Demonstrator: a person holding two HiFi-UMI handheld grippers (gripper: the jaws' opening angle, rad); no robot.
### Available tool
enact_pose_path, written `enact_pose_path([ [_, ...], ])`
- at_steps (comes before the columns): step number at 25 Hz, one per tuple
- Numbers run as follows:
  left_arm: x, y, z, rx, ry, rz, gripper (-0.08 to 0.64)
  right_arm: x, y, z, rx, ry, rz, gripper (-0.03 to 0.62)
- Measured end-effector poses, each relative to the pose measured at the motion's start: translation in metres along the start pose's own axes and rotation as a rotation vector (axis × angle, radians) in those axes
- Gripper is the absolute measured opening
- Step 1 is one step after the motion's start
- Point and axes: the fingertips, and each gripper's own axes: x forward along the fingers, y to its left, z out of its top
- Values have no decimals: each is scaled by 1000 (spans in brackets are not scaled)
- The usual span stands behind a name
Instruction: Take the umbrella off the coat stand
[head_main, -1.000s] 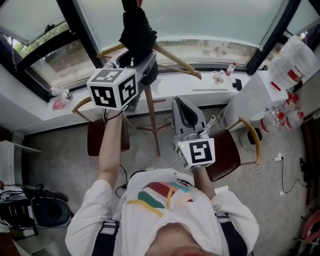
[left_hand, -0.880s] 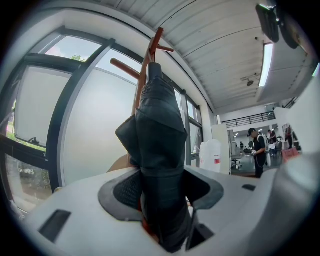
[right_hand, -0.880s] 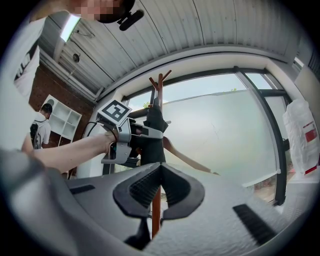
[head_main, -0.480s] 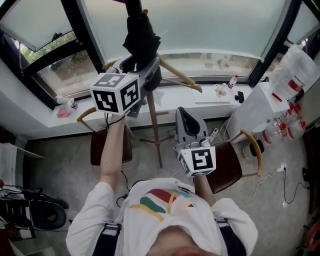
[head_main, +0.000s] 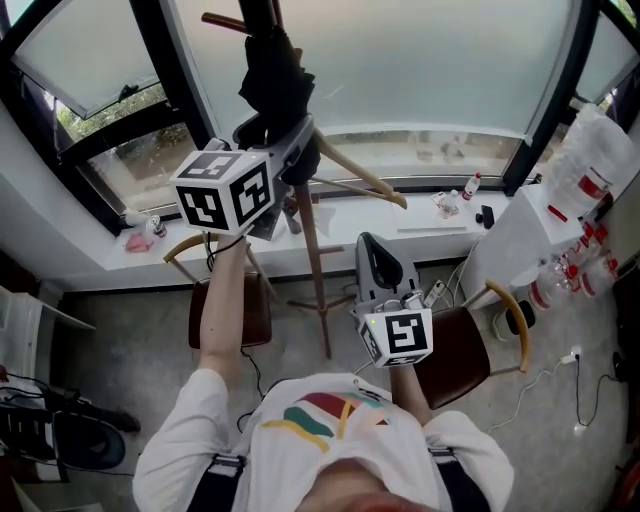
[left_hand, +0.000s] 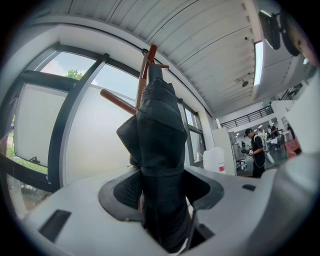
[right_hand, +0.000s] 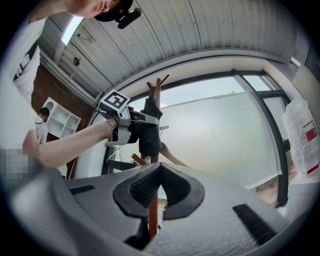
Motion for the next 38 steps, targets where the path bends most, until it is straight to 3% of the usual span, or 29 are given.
enact_pose_path([
  [10,-14,10,62,44,-83,33,232,-6,6,12,2,-25,17,0],
  [19,-49,16,107,89,-192,124,232,-12,9,27,-23,-34,47,0],
  [26,-95,23,108,158,-265,239,230,-13,19,29,-41,-38,82,0],
  [38,-180,10,73,261,-347,412,230,-8,57,18,-80,-13,153,0],
])
